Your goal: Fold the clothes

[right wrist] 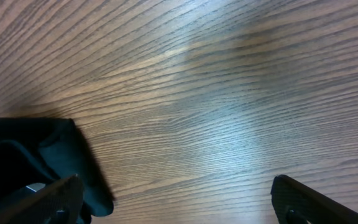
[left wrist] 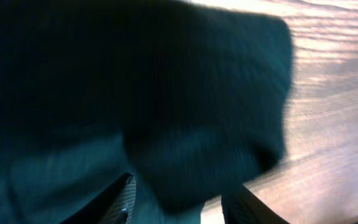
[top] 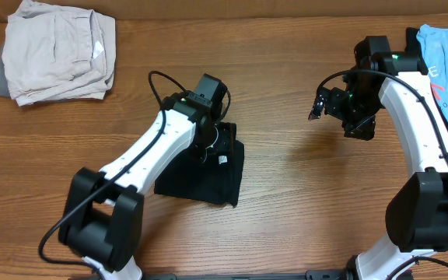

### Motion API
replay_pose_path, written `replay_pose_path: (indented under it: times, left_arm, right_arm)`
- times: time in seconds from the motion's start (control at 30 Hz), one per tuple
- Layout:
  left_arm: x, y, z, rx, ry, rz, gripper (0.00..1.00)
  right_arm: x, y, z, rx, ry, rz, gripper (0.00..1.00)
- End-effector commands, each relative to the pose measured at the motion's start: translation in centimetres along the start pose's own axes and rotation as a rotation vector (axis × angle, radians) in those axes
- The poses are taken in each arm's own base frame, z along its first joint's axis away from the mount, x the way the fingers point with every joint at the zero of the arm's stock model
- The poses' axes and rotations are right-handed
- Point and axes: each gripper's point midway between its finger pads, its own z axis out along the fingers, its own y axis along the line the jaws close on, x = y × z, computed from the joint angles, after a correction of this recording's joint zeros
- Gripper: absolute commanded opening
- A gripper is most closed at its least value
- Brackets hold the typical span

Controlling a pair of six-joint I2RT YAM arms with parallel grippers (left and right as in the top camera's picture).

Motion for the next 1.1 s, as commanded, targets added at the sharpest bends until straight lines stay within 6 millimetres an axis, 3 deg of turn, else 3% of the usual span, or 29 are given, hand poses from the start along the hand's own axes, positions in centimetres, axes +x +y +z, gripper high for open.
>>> replay_pose_path:
  times: [0.0,0.27,0.4,0.73,1.07]
  left_arm:
    - [-1.1,-0.3,0.7,-0.005,-0.022,0.013,0.45]
    - [-2.1,-1.0,0.6,0.022,-0.065,0.059,0.23]
    - [-2.1,-1.0,0.7,0.021,-0.065,0.069,0.04]
    - [-1.3,-2.5,1.1,0.032,-0.057,0.109,0.04]
    - [1.7,-4.4,1.7,0.053,0.028,0.14,0.04]
  right_arm:
    - [-0.3,0.4,-0.9,-0.018,-0.029,-0.015,1.0]
    - [-0.5,0.5,-0.9,-0.021,-0.036,-0.017,1.0]
    - [-0.5,0.5,-0.9,-0.021,-0.036,-0.017,1.0]
    - [-0.5,0.5,-0.9,-0.02,-0.036,-0.017,1.0]
    - [-0.4,0.4,-0.9,-0.019,-0.032,-0.016,1.0]
